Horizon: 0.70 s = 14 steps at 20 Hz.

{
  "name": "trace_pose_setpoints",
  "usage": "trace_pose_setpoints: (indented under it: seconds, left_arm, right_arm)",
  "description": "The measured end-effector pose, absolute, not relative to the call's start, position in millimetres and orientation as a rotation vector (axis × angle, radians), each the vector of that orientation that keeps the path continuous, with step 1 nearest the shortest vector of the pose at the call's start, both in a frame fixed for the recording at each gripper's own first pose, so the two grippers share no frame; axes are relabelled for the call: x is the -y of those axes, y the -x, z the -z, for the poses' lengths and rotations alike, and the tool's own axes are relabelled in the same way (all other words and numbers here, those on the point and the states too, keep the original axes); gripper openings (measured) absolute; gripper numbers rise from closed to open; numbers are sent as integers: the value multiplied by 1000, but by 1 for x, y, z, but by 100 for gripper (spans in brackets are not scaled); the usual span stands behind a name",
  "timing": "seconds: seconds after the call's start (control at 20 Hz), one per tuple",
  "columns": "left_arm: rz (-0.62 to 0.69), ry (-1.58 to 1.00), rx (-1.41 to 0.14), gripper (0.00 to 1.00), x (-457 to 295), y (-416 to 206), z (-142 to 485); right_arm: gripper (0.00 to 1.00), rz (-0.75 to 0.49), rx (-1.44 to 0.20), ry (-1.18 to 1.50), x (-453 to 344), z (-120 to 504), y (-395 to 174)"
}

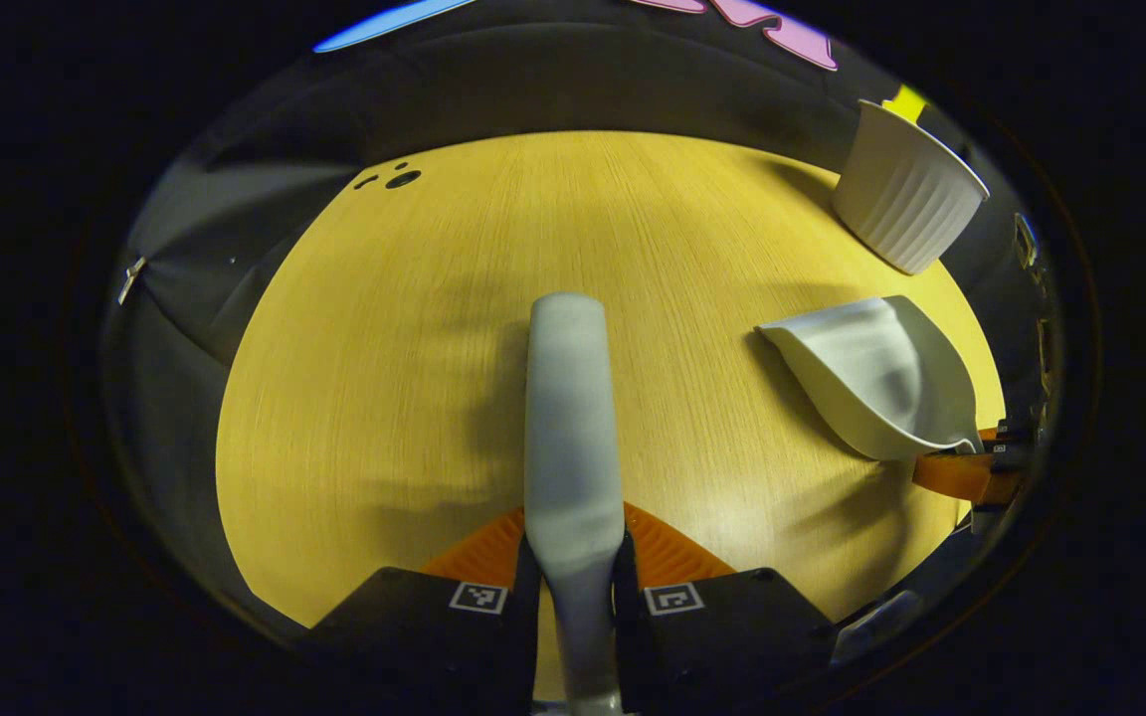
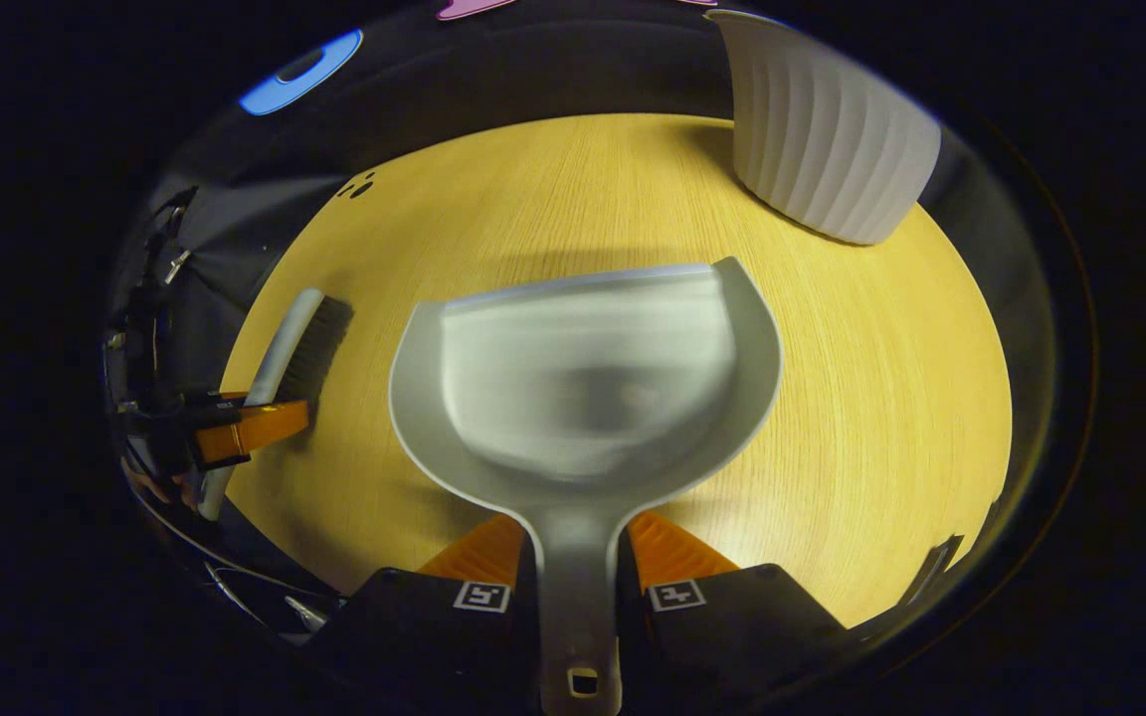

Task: Pick up the small broom and dustpan from the desktop, sweep the trash into the dustpan with the broom, and then empty the trash into the garbage bin.

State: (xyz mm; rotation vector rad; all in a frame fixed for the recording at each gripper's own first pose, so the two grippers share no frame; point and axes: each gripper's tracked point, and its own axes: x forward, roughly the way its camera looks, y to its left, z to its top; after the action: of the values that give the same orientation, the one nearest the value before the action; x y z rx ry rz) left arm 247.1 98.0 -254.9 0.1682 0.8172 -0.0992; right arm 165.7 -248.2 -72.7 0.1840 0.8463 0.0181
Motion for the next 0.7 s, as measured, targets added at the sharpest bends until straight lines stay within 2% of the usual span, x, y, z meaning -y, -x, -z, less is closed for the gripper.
trace_pose_setpoints:
  seconds: [0.1,0.15,0.2,0.25,0.3,0.35,0.4,0.45,0.5,0.55,0.6,0.65,0.7]
  left_arm:
    - [106,-177,-839,38,-93,-250,261]
    - [108,-182,-847,39,-91,-250,263]
    - [105,-193,-845,40,-88,-251,263]
    - [107,-205,-843,41,-87,-253,262]
    - [110,-213,-847,42,-85,-253,263]
    - [116,-220,-852,42,-83,-251,263]
    - [118,-223,-850,43,-83,-252,263]
    - [117,-219,-848,42,-82,-251,261]
    - [118,-206,-835,46,-81,-249,258]
    - [124,-188,-825,64,-77,-247,255]
    - [127,-172,-812,82,-75,-242,252]
    - [127,-155,-798,100,-75,-239,248]
    - [126,-137,-785,95,-73,-233,243]
  right_arm:
    - [36,-22,-862,-186,246,76,-164]
    - [32,-24,-869,-180,246,79,-165]
    - [41,-22,-876,-174,247,81,-164]
    - [42,-19,-878,-178,247,80,-163]
    - [38,-24,-873,-192,244,77,-163]
    - [39,-33,-864,-204,241,76,-166]
    - [34,-44,-866,-210,238,76,-166]
    - [47,-49,-867,-210,238,75,-164]
    - [57,-48,-858,-214,239,72,-162]
    - [59,-50,-851,-221,237,69,-164]
    - [86,-47,-845,-219,239,64,-162]
    - [93,-44,-833,-215,241,60,-160]
    - [99,-39,-818,-204,243,55,-158]
